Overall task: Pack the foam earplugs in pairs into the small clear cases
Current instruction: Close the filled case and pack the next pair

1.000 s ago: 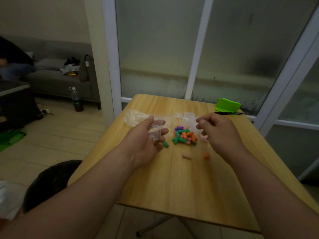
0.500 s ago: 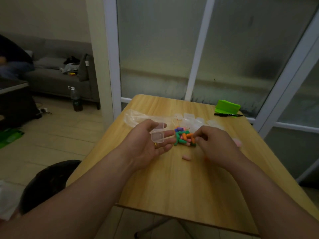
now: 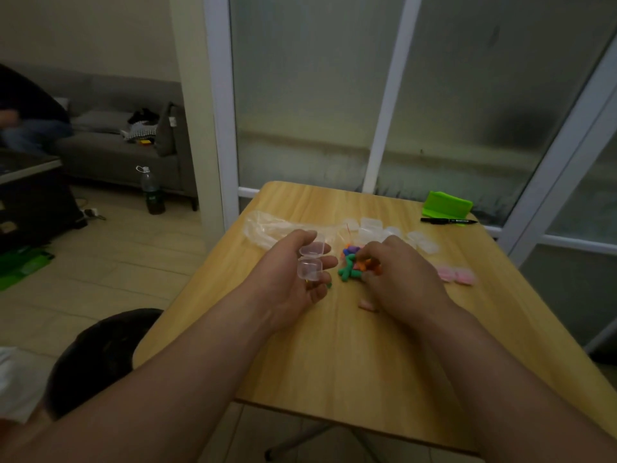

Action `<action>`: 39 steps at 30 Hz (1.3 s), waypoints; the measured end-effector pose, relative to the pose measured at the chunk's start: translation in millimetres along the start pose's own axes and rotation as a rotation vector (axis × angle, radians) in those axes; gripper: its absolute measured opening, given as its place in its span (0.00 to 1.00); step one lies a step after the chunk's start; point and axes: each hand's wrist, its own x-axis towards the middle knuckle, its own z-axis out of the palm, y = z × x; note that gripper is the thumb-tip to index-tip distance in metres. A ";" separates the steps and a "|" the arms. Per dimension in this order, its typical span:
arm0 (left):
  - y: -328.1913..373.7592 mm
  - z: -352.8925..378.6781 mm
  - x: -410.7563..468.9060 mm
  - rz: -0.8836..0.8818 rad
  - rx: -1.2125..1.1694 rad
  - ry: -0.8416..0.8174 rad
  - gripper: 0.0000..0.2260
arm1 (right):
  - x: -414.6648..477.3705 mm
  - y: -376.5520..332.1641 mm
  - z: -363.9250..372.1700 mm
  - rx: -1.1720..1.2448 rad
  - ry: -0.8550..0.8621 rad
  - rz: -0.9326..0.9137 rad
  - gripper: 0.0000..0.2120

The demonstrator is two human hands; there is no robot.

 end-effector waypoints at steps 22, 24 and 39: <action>-13.2 5.5 5.4 -0.039 0.052 0.018 0.16 | -7.9 5.3 -5.4 0.286 0.039 0.038 0.06; -13.7 8.1 4.0 -0.048 0.025 0.014 0.17 | -8.6 7.0 -10.4 0.363 0.054 0.059 0.06; -20.2 22.0 0.2 -0.016 -0.060 -0.166 0.20 | -28.4 -30.8 -15.5 0.405 0.026 -0.105 0.06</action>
